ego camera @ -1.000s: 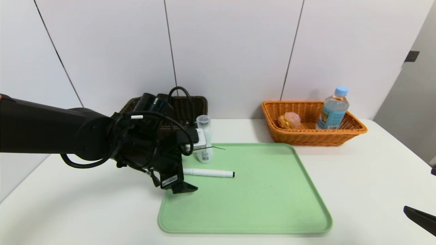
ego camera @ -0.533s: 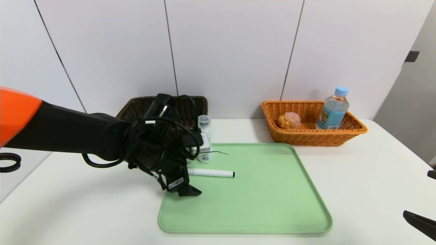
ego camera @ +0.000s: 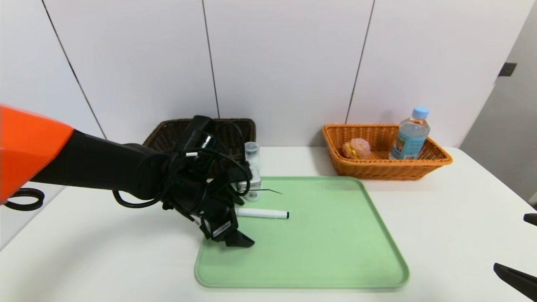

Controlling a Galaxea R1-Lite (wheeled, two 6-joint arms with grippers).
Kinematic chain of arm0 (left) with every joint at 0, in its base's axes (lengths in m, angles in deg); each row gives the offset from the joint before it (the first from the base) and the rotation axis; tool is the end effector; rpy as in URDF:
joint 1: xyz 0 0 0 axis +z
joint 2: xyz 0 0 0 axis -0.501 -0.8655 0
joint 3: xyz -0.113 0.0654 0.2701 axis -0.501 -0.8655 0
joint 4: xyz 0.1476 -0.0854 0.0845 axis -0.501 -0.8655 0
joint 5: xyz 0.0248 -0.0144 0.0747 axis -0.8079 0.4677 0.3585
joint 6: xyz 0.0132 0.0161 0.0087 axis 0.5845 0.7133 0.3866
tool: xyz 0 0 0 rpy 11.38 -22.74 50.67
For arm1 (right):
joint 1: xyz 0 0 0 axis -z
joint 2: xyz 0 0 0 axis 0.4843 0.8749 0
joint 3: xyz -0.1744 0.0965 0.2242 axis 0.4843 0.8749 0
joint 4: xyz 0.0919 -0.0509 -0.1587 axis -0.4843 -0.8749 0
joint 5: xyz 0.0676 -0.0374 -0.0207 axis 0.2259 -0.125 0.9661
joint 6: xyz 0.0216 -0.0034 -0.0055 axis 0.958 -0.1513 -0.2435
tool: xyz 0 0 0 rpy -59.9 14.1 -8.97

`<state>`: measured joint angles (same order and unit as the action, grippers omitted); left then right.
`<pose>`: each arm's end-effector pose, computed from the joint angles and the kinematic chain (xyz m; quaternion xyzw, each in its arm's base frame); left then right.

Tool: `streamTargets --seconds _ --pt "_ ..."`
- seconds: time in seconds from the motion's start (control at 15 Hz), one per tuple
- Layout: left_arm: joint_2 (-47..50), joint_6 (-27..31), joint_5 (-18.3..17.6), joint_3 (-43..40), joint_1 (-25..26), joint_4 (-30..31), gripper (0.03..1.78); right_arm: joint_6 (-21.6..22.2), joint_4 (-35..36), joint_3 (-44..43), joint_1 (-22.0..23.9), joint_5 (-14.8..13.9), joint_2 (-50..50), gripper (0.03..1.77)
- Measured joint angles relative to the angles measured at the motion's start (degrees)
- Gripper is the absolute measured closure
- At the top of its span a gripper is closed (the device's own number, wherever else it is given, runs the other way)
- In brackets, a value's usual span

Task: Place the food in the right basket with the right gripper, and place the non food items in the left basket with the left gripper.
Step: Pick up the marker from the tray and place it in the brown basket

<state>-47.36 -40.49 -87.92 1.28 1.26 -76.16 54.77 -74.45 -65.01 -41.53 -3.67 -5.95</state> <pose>0.3023 -0.1761 0.1340 0.2863 0.2973 -0.5109 0.7541 0.0565 0.0188 0.2176 -0.0807 0.1382 0.2543 0.9538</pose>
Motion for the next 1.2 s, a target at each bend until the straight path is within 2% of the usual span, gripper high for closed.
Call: streamTargets --seconds 0.2,0.4,0.6,0.87,0.93,1.0,1.2 --pt "-0.56 -2.57 -0.96 -0.1 0.0 0.0 0.12 -0.02 -0.11 0.0 0.0 0.0 -0.11 0.09" --pt "-0.95 -2.66 -2.21 -0.29 0.0 0.2 0.15 0.0 -0.09 0.0 0.02 0.02 -0.09 0.09" --pt "-1.28 -2.79 -2.41 -0.11 0.0 0.39 0.64 -0.02 -0.09 0.0 0.02 0.04 -0.02 0.09" --pt "-1.3 -2.82 -2.39 -0.11 0.04 0.3 1.05 -0.02 -0.09 0.0 0.02 0.11 0.22 0.09" --pt "-1.35 -2.82 -2.39 -0.11 0.09 0.3 1.43 0.0 -0.09 0.0 0.02 0.11 0.3 0.09" --pt "-1.37 -2.77 -2.41 -0.16 0.15 0.39 1.64 -0.02 -0.06 0.0 0.02 0.09 0.37 0.09" --pt "-1.24 -2.76 -2.39 -0.27 0.2 0.5 1.64 0.0 -0.02 0.3 0.02 0.11 0.61 0.09"
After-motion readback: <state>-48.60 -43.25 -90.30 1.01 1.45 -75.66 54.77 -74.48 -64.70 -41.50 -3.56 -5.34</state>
